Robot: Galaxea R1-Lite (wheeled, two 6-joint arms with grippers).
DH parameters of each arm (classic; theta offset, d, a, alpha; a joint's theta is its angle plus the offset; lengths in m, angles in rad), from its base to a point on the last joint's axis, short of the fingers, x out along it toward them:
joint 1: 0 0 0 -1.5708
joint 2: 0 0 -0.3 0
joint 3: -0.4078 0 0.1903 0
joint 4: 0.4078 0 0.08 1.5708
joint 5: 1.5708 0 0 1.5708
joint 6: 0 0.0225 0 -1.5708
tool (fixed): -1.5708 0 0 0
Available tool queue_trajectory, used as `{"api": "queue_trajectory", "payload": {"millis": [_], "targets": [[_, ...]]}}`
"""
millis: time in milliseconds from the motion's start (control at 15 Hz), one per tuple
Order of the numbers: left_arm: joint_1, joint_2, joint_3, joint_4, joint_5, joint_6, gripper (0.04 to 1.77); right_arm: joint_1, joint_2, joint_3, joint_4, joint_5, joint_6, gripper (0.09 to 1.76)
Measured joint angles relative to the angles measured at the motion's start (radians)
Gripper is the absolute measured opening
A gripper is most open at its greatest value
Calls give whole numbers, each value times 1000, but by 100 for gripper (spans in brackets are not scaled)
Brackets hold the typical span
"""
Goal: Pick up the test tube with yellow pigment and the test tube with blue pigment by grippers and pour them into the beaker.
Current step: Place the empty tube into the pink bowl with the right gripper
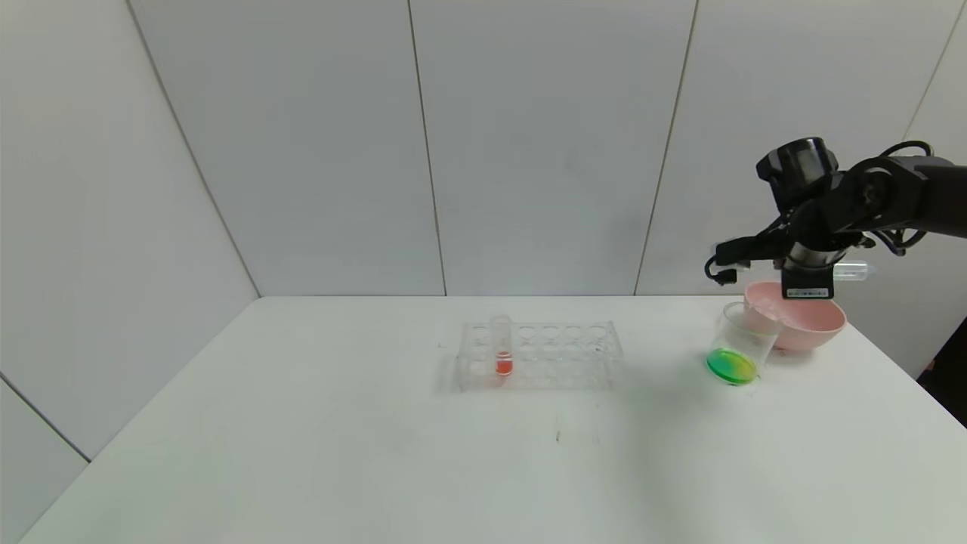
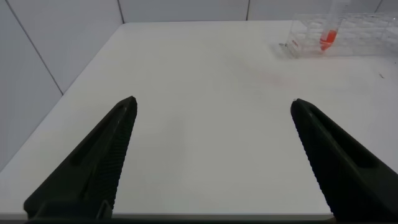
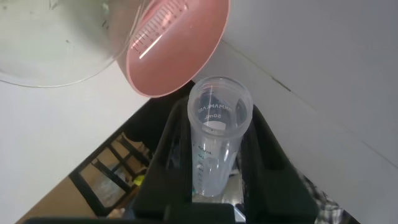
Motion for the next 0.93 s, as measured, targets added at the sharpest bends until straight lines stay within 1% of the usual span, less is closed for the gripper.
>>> {"api": "queue_trajectory", "payload": {"millis": [200,267,333,400,533,600,733,800,933], "targets": [[0,0,0,0,0,0,176,-53,-30,0,-37,211,43,51],[0,0,0,0,0,0,176,-79,-40,0,-63,317,94,51],[0,0,0,0,0,0,176,-103,-46,0,-86,435,167,51],[0,0,0,0,0,0,176,-129,-49,0,-106,558,270,51],[-1,0,0,0,0,0,176,-171,-57,0,-134,733,503,51],[-1,0,0,0,0,0,176,-186,-61,1,-151,815,639,51],[0,0,0,0,0,0,176,-208,-81,41,-238,940,869,51],[0,0,0,0,0,0,176,-218,-99,91,-316,969,951,51],[0,0,0,0,0,0,176,-235,-135,214,-506,993,1061,51]]}}
